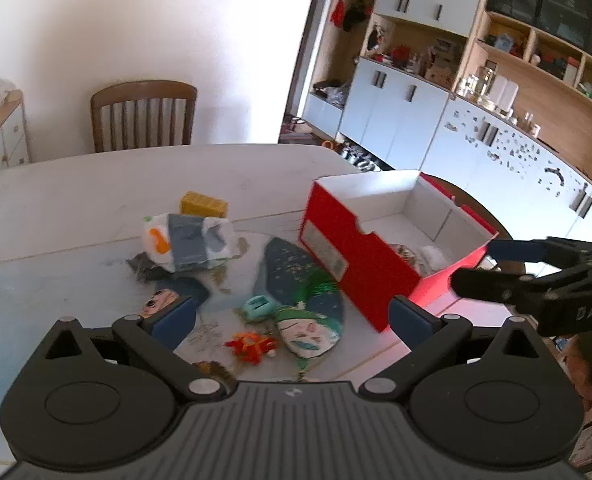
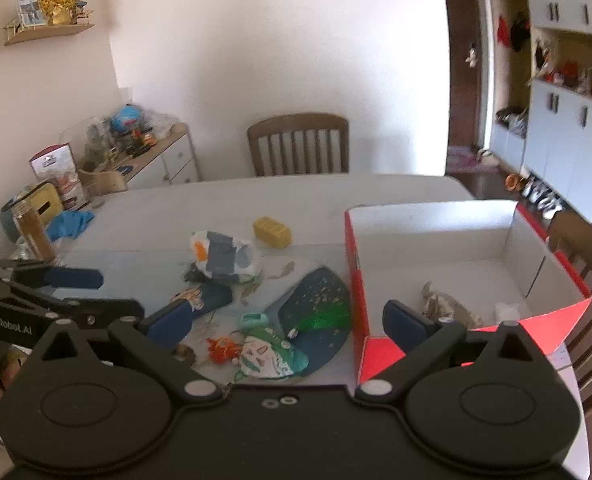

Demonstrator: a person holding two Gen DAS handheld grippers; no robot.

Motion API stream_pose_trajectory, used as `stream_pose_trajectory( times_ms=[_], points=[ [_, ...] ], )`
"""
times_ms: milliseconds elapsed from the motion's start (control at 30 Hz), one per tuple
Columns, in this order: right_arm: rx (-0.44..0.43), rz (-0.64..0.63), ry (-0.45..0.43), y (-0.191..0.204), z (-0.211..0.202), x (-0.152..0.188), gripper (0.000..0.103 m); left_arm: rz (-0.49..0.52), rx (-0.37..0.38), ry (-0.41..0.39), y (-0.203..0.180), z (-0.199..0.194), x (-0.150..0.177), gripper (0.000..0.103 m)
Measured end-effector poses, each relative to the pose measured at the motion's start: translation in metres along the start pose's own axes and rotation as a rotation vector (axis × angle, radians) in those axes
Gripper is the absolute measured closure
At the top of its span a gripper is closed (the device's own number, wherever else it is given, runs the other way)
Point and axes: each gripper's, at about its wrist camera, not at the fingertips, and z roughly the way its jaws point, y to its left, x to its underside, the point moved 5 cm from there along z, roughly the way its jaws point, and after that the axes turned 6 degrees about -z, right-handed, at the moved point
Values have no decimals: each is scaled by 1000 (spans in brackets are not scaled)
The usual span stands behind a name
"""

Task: Organize objects
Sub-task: 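Move the left gripper back over the pile toward the beaded bracelet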

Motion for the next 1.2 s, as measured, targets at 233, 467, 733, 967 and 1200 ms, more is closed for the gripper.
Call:
stream_pose_trajectory(
  times_ms=[233, 467, 733, 967, 1200],
  points=[
    [48, -16, 38, 15, 13, 11, 1, 36, -46, 33, 27, 12, 24, 0],
    [40, 17, 116, 22, 32, 23, 1, 48, -31, 91, 47, 29, 47, 0],
    [26, 39, 177, 27, 57, 38, 1, 89, -22, 115, 53, 48, 62, 0],
    [28, 58, 218, 30, 85, 44, 3, 113, -30, 155, 58, 67, 68, 0],
    [54, 6, 254, 40, 116, 49, 12, 130, -17, 173, 57, 78, 70, 3]
  ],
)
